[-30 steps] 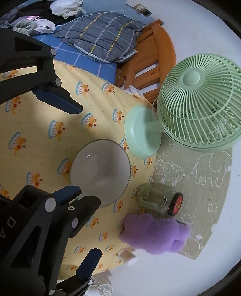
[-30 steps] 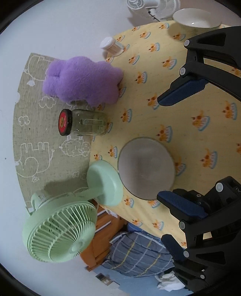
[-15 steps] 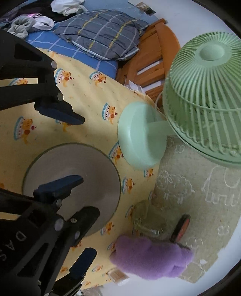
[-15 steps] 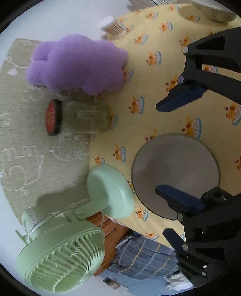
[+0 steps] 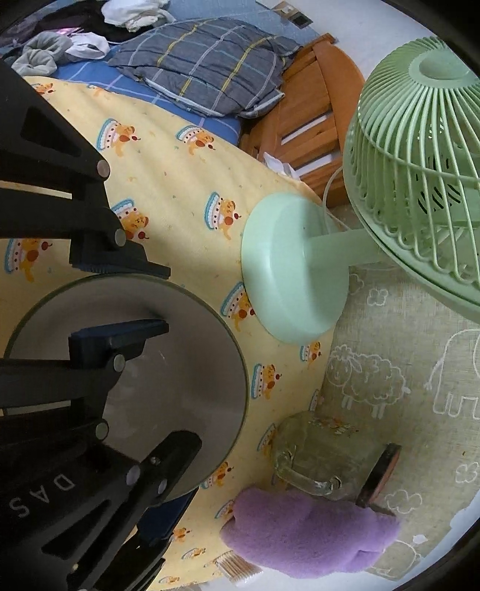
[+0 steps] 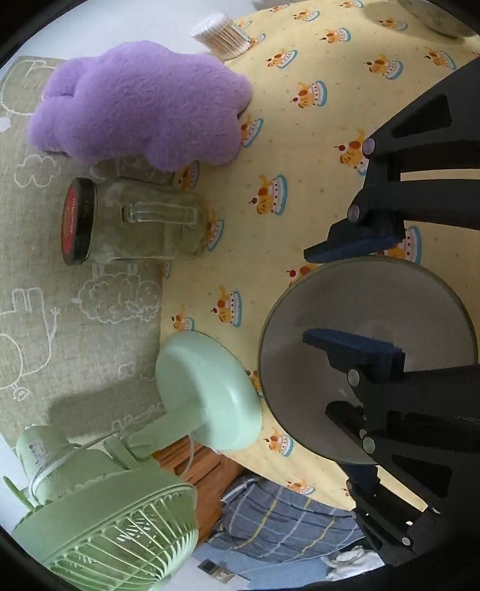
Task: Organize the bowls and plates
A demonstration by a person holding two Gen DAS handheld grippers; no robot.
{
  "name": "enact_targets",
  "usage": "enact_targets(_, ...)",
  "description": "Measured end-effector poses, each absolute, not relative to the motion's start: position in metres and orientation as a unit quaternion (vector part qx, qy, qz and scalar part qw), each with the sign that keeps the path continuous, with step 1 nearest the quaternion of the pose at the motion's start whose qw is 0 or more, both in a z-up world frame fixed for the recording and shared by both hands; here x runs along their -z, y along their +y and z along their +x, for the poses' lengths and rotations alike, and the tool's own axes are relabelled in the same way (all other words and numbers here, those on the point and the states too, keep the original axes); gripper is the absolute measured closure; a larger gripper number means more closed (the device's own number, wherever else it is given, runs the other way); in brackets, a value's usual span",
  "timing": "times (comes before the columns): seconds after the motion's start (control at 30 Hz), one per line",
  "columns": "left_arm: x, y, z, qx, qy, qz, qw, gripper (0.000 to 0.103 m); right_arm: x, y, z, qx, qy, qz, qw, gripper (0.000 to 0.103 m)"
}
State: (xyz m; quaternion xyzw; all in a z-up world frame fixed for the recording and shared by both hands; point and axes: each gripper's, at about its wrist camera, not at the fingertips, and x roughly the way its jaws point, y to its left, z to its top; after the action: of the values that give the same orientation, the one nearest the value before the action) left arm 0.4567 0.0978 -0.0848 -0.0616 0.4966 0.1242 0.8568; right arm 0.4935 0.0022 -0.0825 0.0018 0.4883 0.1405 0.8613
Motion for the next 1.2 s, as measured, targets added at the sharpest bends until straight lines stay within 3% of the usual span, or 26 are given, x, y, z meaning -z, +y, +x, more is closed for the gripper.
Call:
enact_targets(0.6,0.074,0.086,0.433,-0.112,0.509,-0.054,0.852,0.083,0.069,-0.014,0.467,-0.128,0.511,0.006,0.85,0.066)
enact_targets(1.2,0.019,0.067,0.384,-0.087,0.485,-0.04,0.869,0.083,0.012,-0.035,0.412,-0.106,0.49,0.022,0.865,0.066)
